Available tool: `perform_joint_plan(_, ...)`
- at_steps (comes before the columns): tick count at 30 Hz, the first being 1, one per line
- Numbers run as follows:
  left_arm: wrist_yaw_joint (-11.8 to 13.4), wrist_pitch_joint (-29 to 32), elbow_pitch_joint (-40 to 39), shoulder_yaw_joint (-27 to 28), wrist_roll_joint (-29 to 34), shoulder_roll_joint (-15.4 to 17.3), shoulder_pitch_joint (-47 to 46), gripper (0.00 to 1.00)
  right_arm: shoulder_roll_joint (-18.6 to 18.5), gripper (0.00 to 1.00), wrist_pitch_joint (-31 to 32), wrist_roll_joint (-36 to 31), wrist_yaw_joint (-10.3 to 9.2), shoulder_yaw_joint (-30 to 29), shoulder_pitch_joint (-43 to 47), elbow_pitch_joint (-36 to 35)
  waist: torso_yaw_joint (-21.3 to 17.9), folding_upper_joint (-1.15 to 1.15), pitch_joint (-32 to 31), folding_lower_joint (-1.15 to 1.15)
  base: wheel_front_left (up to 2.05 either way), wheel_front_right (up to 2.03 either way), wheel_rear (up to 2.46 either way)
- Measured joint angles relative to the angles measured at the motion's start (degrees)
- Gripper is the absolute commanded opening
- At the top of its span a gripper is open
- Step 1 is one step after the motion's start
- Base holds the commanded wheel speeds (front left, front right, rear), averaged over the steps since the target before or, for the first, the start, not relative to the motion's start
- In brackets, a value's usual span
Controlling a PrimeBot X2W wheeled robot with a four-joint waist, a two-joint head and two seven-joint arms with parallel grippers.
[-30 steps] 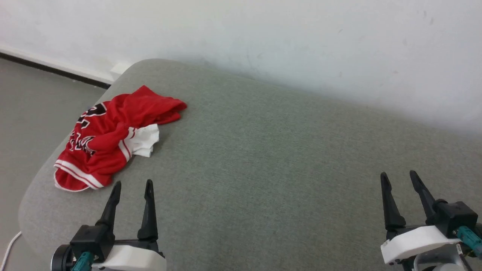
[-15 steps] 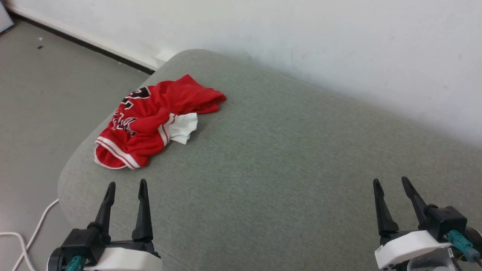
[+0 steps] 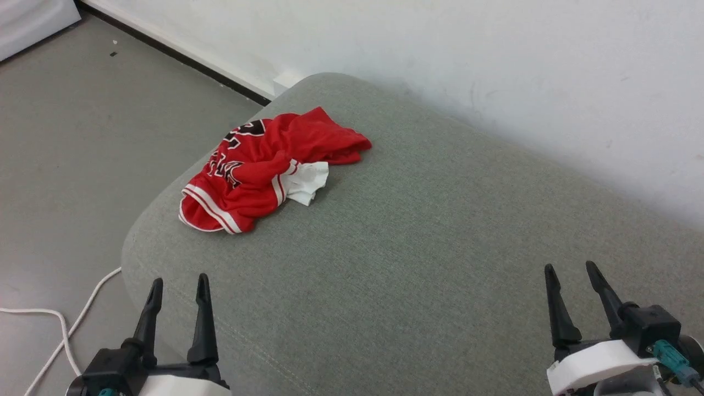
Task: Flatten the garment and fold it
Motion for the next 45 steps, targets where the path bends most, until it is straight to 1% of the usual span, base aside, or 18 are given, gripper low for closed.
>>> perform_joint_plan(17,0.0,0.0,0.0,-0.6,-0.2,0.0,0.0,1.00,0.0,1.00,0.0,-1.3,-0.01,-0.2,0.0,0.0,-2.1,0.00,0.3,0.00,0.00,0.00,0.00)
perform_joint_plan(20,0.0,0.0,-0.5,-1.2,-2.2,0.0,0.0,1.00,0.0,1.00,0.0,-1.3,0.00,-0.2,0.0,-0.2,-2.3,0.00,0.4,0.00,0.00,0.00,0.00)
perform_joint_plan(22,-0.6,0.0,-1.8,-2.0,-5.6,0.0,-0.5,1.00,0.0,1.00,0.0,-1.5,-0.01,-0.3,0.0,-0.5,-2.3,0.00,0.6,0.00,0.00,0.00,0.00)
perform_joint_plan(24,-1.7,0.9,-3.5,-3.7,-6.5,0.5,-2.8,1.00,0.0,1.00,0.0,-2.0,0.00,-0.5,0.0,-0.9,-2.0,0.00,0.9,0.00,0.00,0.00,0.00)
perform_joint_plan(26,-2.0,4.3,-6.9,-4.9,-6.4,1.7,-7.1,1.00,0.0,1.00,0.0,-2.6,0.00,-1.0,0.0,-1.5,-1.8,0.00,1.4,0.00,0.00,0.00,0.00)
perform_joint_plan(28,-2.4,8.3,-9.7,-5.0,-5.4,4.2,-13.1,1.00,0.0,1.00,0.0,-3.4,0.00,-1.4,0.0,-2.1,-1.6,0.00,2.0,0.00,0.00,0.00,0.00)
perform_joint_plan(30,-2.4,11.3,-10.3,-3.8,-6.0,5.7,-20.2,1.00,0.1,1.00,0.3,-4.4,0.00,-1.7,-0.1,-3.3,-1.5,0.00,3.0,0.00,0.00,0.00,0.00)
perform_joint_plan(31,-2.4,12.9,-10.0,-3.6,-5.6,7.1,-23.6,1.00,0.0,1.00,0.7,-4.9,0.00,-1.8,-0.2,-4.0,-1.5,0.00,3.5,0.00,0.00,0.00,0.00)
perform_joint_plan(33,-2.4,15.6,-8.2,-2.5,-6.5,8.5,-30.0,1.00,0.1,1.00,1.9,-5.8,-0.01,-1.7,-0.4,-5.9,-1.7,0.00,4.7,0.01,0.00,0.00,0.00)
perform_joint_plan(34,-2.5,16.8,-6.6,-2.3,-6.5,9.7,-32.9,1.00,0.1,1.00,2.6,-6.3,0.00,-1.5,-0.8,-7.1,-1.8,0.00,5.4,0.01,0.00,0.00,0.00)
perform_joint_plan(36,-2.7,18.3,-2.2,-1.3,-8.0,11.0,-38.4,1.00,0.1,1.00,4.0,-7.4,0.00,-1.2,-1.7,-9.8,-2.2,0.00,6.8,0.01,0.00,0.00,0.00)
perform_joint_plan(37,-3.0,19.4,0.3,-1.5,-8.1,12.4,-40.8,1.00,0.1,1.00,4.6,-8.0,0.00,-1.0,-2.1,-11.3,-2.4,0.00,7.6,0.01,0.00,0.00,0.00)
perform_joint_plan(38,-3.3,20.3,2.6,-1.5,-8.9,13.4,-42.7,1.00,0.1,1.00,5.5,-8.7,-0.01,-0.7,-2.6,-12.7,-2.7,0.00,8.4,0.01,0.00,0.00,0.00)
perform_joint_plan(42,-3.6,24.2,12.5,-1.1,-14.4,15.4,-49.4,1.00,0.1,1.00,8.4,-10.9,-0.01,0.4,-3.9,-18.2,-3.9,0.00,11.8,0.02,0.00,0.00,0.00)
perform_joint_plan(45,-4.0,26.8,19.2,-2.0,-16.5,18.3,-52.6,1.00,0.1,1.00,10.6,-12.6,-0.01,1.2,-4.5,-21.9,-5.0,0.00,14.5,0.01,0.00,0.00,0.00)
